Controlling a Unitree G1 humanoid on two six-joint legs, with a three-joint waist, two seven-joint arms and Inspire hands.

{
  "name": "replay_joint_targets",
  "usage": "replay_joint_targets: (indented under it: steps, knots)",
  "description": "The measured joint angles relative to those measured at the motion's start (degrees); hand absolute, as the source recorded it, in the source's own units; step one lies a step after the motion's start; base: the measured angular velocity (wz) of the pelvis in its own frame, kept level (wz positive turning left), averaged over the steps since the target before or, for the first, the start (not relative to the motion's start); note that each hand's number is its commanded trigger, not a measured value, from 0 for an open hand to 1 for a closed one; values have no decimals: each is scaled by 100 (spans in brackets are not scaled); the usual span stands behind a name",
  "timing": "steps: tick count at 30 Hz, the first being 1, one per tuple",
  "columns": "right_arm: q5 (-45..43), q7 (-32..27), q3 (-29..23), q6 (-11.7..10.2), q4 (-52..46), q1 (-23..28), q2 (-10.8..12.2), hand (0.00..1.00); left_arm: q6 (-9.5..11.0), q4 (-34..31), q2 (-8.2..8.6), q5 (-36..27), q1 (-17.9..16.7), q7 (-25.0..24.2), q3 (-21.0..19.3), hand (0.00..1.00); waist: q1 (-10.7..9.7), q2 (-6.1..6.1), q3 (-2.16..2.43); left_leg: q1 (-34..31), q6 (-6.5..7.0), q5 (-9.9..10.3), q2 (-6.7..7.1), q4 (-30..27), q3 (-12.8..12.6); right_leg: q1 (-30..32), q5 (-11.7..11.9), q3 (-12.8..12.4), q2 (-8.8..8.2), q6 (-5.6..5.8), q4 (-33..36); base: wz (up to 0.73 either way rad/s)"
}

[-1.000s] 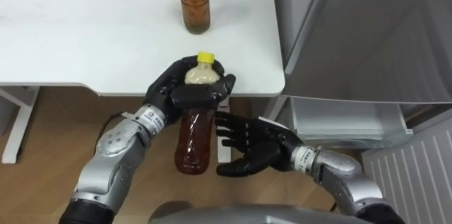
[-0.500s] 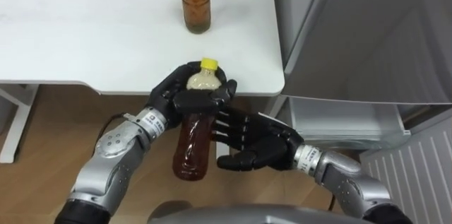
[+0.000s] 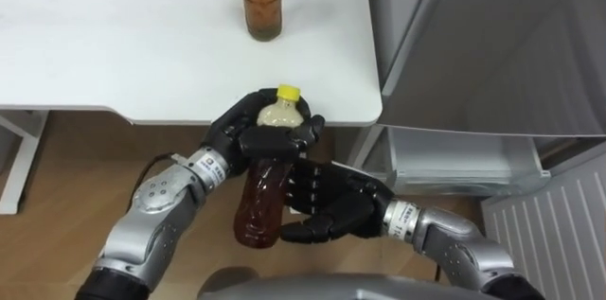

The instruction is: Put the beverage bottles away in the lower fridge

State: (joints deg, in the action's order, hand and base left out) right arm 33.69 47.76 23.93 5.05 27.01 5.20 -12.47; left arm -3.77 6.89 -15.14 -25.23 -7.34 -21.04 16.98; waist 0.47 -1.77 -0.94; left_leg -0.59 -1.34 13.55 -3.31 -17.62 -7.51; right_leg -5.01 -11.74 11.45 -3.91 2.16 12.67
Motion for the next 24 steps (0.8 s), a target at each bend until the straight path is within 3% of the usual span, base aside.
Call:
replay_joint_targets:
  steps: [7,17,24]
  knots:
    - [13,100,5,-3,-221,40,-27,0,2,-38,59,0,242,-108,3,100,-4,46,-2,-53,0,0,-1,-31,6,6,0,17,-1,0,-7,0]
    - [277,166,170,-3,-217,281,14,0,28,-521,336,-6,378,-108,-5,100,136,45,-1,-14,0,-1,-2,-45,-3,-2,2,-21,2,-2,-4,0]
    - [288,245,164,4,-70,281,57,0,29,-524,323,5,377,-107,-4,100,141,33,4,0,1,-1,-3,11,-5,2,5,-31,4,-7,4,0]
